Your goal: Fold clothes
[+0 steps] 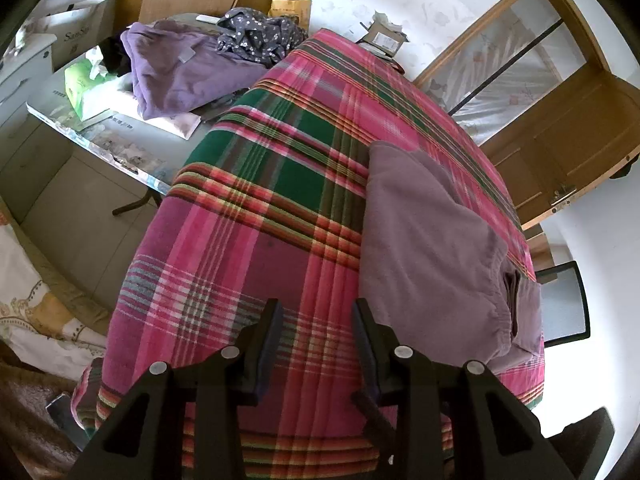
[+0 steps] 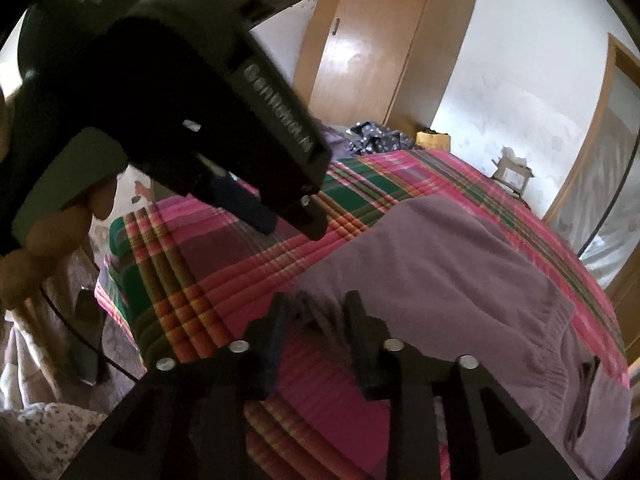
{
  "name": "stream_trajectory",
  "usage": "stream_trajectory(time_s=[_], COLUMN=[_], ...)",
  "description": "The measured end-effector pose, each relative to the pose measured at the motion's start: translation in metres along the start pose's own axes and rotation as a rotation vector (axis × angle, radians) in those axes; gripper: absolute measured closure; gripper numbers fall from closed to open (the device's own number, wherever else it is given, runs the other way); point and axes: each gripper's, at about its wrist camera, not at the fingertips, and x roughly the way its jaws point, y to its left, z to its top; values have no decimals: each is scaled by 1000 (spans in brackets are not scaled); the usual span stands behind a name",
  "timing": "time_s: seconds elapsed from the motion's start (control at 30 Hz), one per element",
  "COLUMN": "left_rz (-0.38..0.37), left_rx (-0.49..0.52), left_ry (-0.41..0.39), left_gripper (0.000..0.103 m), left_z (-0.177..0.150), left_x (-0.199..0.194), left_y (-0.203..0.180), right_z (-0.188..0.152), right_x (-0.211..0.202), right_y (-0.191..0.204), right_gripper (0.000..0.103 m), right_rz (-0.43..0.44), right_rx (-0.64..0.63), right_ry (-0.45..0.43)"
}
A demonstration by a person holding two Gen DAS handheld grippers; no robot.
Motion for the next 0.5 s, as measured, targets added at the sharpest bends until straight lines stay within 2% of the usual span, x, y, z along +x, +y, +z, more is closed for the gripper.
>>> stream_trajectory(time_s=[0.1, 0.2, 0.23, 0.3, 0.5], left_rz=[0, -2, -2, -2, -16], left_rx=[0, 0, -1, -5, -8], left_ry=[4, 6, 8, 11, 44], left_gripper=[67, 67, 67, 67, 63], left_z=[0, -1, 0, 1, 8], left_x=[0, 0, 0, 1, 7], left_y=[0, 0, 1, 1, -6], right_z=[0, 1, 1, 3, 5], right_x=[2, 4, 5, 6, 2], right_y=[6, 3, 2, -1, -9], right_gripper=[71, 72, 74, 86, 92], right_rz=[-36, -29, -31, -45, -44], right_rx=[-41, -24, -22, -19, 14], right_ry=[-12, -7, -6, -5, -23])
